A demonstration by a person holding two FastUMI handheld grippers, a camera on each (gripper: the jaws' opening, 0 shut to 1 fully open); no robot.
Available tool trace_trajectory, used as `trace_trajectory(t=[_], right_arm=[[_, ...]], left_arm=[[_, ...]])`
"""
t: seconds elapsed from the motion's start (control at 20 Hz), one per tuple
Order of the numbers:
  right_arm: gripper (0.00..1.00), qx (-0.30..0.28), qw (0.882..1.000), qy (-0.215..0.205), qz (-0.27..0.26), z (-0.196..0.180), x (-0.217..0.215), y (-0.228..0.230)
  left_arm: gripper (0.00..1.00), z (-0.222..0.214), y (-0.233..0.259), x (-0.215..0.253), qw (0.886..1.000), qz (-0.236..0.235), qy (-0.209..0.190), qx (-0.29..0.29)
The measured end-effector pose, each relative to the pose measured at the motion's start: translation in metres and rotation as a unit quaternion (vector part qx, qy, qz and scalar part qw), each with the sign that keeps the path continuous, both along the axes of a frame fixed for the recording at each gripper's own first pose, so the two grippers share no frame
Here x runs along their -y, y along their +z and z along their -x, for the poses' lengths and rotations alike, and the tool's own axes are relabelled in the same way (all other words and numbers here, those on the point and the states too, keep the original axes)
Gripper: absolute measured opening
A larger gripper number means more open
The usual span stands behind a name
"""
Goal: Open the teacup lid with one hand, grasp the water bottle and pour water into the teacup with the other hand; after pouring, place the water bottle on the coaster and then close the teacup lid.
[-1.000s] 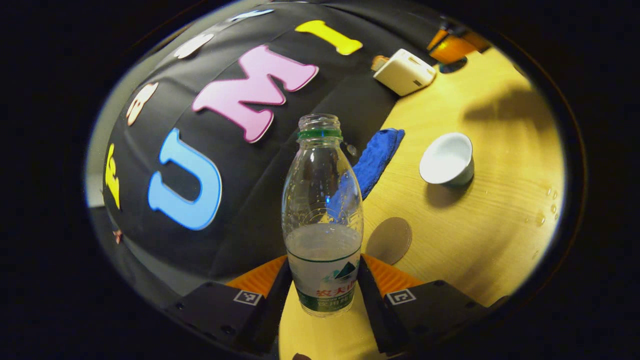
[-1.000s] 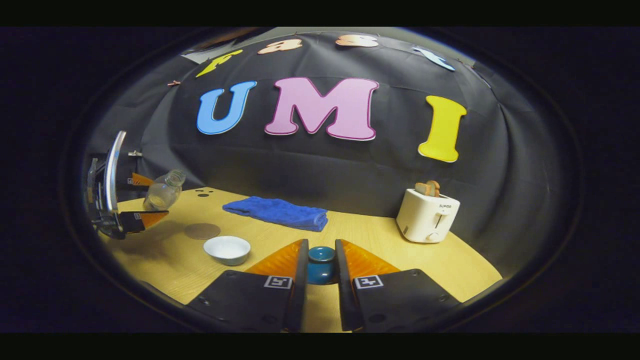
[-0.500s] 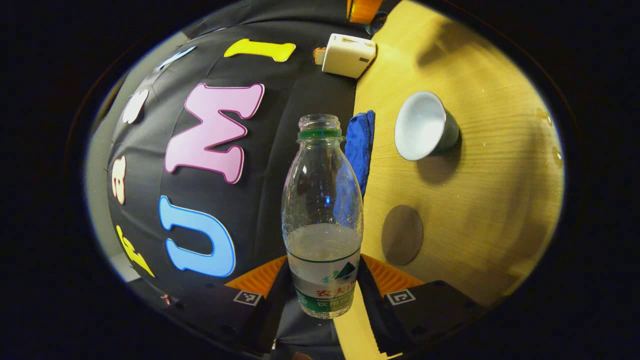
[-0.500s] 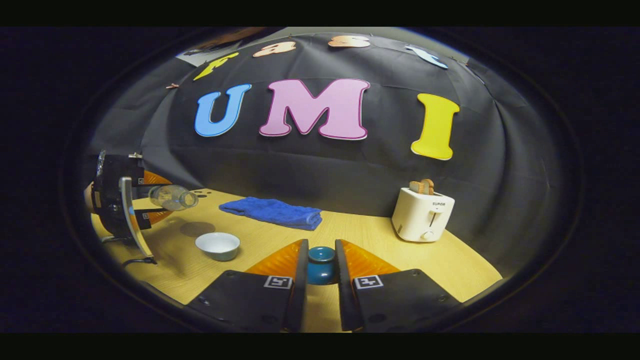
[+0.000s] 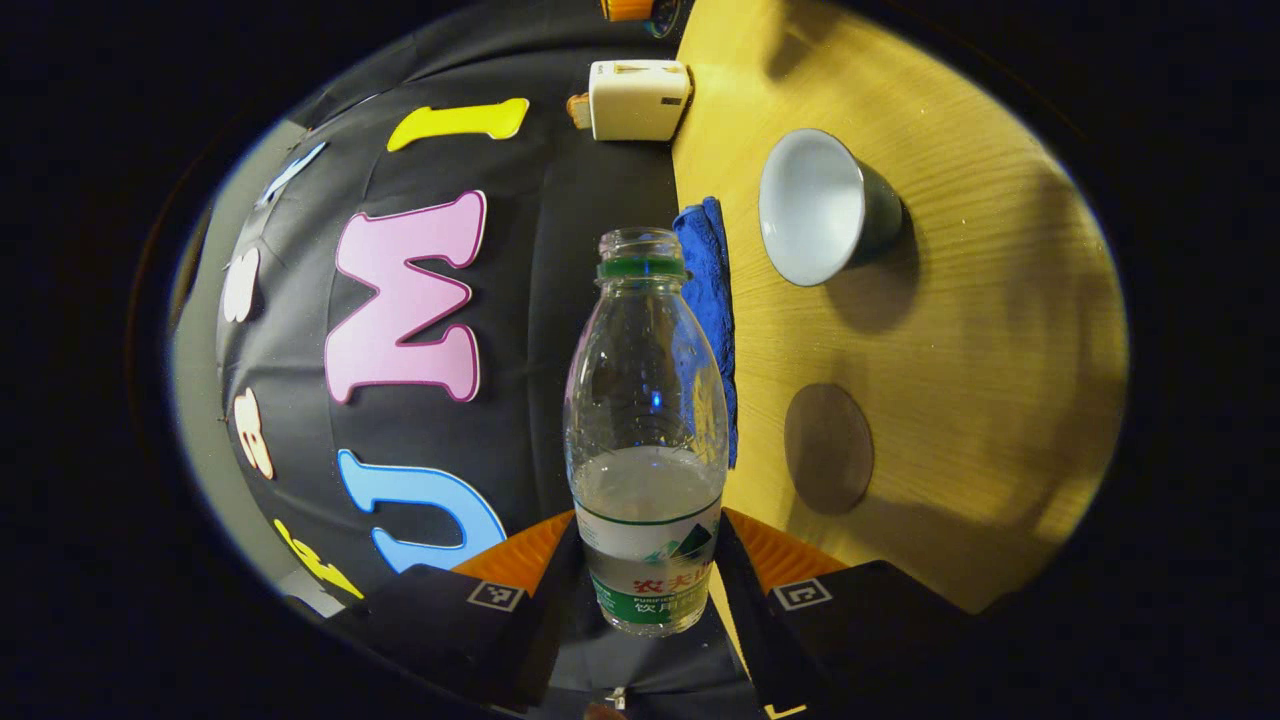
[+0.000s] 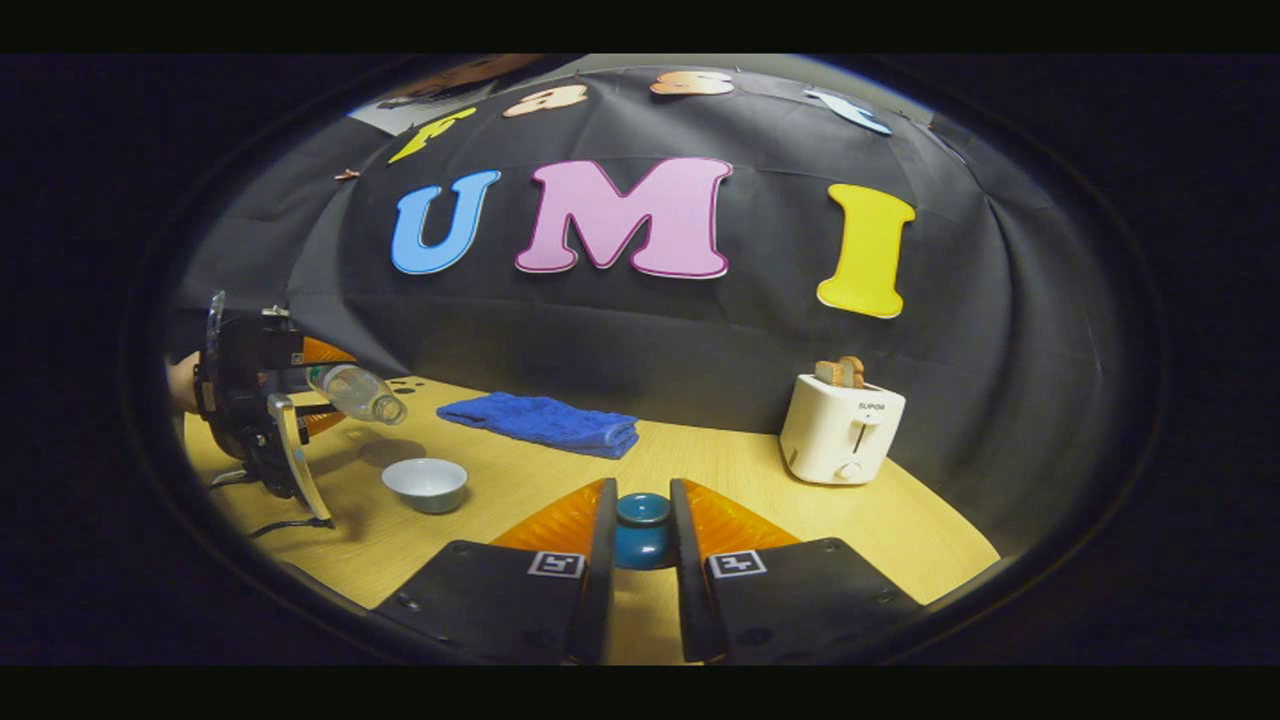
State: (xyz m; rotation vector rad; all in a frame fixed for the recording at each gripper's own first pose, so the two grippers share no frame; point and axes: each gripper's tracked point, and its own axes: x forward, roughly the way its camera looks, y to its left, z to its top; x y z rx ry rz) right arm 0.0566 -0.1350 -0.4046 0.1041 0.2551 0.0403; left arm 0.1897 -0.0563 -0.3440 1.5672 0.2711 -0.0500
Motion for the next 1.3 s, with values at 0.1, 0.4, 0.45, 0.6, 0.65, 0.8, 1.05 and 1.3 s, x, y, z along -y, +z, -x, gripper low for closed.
trace_trajectory(t=[0.1, 0.4, 0.45, 0.6, 0.65, 0.8, 1.05, 1.3], right_arm=[[0.35, 0.001, 1.0, -0.001, 0.001, -0.001, 0.002, -0.001], [0.35, 0.001, 1.0, -0.001, 0.008, 0.0, 0.004, -0.002], [0.35, 0.002, 1.0, -0.002, 0.009, 0.0, 0.004, -0.001], [0.35, 0.004, 1.0, -0.006, 0.01, -0.001, 0.005, 0.0], [0.35, 0.004, 1.0, -0.007, 0.01, 0.0, 0.006, -0.001], [0.35, 0.005, 1.0, -0.009, 0.013, -0.001, 0.006, 0.0], [0.35, 0.005, 1.0, -0.01, 0.007, 0.0, 0.004, -0.003], [0.35, -0.001, 1.0, -0.012, 0.004, 0.001, 0.005, -0.007]], left_arm=[[0.75, -0.003, 0.0, 0.0, 1.0, -0.01, -0.004, -0.001], [0.75, -0.009, 0.0, 0.008, 0.999, -0.037, -0.024, 0.002], [0.75, -0.01, 0.002, 0.009, 0.999, -0.042, -0.027, 0.005], [0.75, -0.011, 0.003, 0.008, 0.998, -0.047, -0.032, 0.005], [0.75, -0.011, 0.002, 0.009, 0.998, -0.05, -0.034, 0.005], [0.75, -0.013, 0.004, 0.008, 0.998, -0.058, -0.039, 0.006], [0.75, -0.013, 0.005, 0.008, 0.997, -0.065, -0.043, 0.01], [0.75, -0.015, 0.005, 0.004, 0.996, -0.076, -0.047, 0.008]])
